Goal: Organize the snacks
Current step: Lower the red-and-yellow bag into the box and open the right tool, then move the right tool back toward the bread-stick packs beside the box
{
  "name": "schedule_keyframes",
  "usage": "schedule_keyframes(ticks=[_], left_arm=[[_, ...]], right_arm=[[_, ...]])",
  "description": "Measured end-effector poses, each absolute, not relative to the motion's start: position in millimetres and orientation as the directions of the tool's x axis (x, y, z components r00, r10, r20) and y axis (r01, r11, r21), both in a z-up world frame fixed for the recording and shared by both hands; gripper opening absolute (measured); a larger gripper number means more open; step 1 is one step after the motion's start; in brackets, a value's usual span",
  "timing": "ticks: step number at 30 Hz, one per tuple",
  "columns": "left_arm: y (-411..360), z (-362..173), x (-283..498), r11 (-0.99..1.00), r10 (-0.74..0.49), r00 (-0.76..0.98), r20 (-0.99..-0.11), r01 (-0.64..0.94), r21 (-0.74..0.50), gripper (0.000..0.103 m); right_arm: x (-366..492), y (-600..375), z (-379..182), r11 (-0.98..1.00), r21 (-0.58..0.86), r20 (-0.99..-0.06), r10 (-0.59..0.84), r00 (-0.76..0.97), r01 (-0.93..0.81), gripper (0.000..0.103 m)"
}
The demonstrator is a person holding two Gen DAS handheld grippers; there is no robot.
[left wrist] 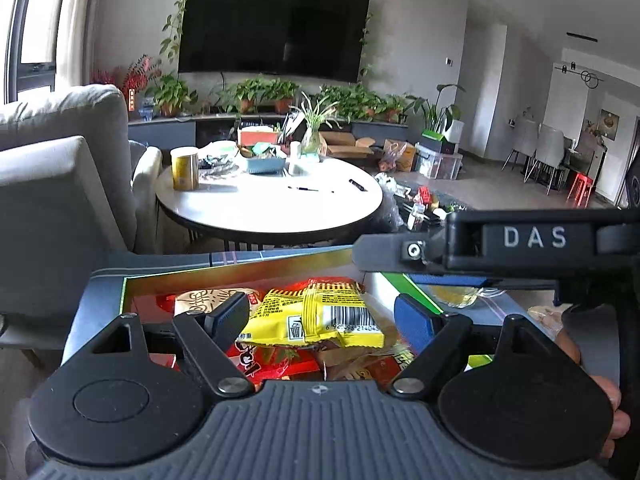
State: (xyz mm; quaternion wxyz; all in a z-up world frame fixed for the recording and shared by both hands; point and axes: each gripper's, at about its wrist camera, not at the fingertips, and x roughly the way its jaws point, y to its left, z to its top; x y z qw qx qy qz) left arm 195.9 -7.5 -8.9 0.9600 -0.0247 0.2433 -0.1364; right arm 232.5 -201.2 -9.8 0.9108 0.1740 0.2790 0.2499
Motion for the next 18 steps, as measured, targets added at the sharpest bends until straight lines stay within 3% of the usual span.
schedule_keyframes(ticks=[18], left_arm=[[43.9,8.9,114.0,0.978,-0.191,0.890,-0.415,0.136,-0.159,0.081]], right_arm=[[165.7,-214.0,-5.1,0.827,0.425,-0.429,0.542,0.723,-0.368,0.059]])
